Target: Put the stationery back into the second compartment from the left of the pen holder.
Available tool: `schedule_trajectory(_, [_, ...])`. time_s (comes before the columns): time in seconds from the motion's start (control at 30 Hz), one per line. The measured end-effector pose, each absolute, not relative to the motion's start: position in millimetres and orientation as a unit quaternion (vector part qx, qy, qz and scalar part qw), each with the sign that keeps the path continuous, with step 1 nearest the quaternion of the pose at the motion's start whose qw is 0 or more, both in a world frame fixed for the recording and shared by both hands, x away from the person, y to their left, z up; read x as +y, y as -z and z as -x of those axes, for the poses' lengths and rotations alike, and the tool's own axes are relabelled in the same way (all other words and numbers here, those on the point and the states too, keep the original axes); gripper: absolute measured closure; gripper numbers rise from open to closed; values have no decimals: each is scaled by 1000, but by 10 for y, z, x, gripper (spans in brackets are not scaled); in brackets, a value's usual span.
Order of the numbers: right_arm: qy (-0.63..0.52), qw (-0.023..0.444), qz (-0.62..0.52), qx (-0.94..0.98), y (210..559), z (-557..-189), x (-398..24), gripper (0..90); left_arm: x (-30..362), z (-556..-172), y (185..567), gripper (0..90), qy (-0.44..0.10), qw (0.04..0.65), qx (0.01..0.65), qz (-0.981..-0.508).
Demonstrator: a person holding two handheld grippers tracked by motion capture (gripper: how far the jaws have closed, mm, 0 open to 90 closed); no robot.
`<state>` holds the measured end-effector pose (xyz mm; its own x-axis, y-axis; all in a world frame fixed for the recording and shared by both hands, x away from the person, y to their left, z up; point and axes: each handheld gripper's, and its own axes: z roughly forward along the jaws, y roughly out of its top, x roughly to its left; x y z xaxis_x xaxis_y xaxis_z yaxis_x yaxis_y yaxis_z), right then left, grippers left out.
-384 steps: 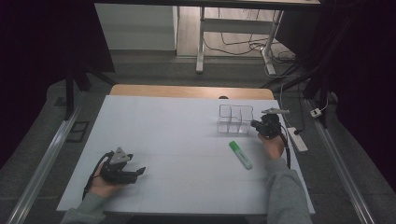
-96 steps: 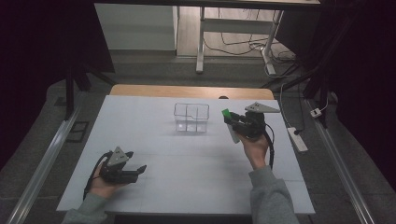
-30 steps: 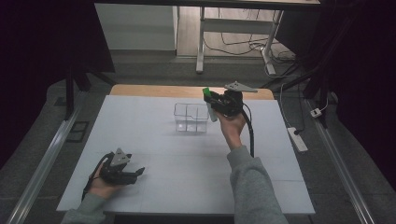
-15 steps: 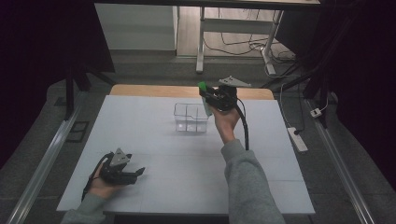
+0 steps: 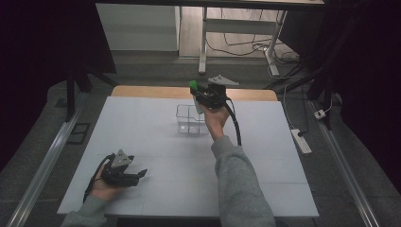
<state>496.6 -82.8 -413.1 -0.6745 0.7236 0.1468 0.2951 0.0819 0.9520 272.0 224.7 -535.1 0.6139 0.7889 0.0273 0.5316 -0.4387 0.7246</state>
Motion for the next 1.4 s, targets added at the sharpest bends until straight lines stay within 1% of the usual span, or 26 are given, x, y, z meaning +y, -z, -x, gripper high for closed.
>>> schedule_trajectory(0.43, [-577, 174, -367, 709, 4205, -5046, -778, 667, 2233, -2727, 5361, 249, -182, 343, 398, -831])
schedule_trajectory(0.8, [-567, 179, -364, 717, 4291, -5150, -646, 663, 2242, -2738, 5373, 250, -180, 338, 397, -834])
schedule_trajectory(0.83, [-562, 187, -368, 717, 4316, -5151, -649, 642, 2243, -2739, 5374, 249, -180, 338, 398, -834])
schedule_trajectory(0.87, [-562, 187, -368, 717, 4316, -5151, -649, 642, 2245, -2740, 5376, 249, -179, 337, 398, -834])
schedule_trajectory(0.93, [-562, 186, -374, 714, 4324, -5148, -657, 560, 2246, -2741, 5379, 249, -179, 337, 398, -834])
schedule_trajectory(0.97, [-561, 186, -376, 714, 4320, -5143, -662, 542, 2246, -2741, 5379, 249, -179, 337, 398, -834])
schedule_trajectory(1.17, [-557, 203, -370, 715, 4254, -5075, -698, 490, 2233, -2742, 5384, 249, -179, 334, 395, -837])
schedule_trajectory(1.4, [-544, 192, -368, 729, 4283, -5031, -764, 481, 2230, -2745, 5390, 248, -179, 332, 395, -837])
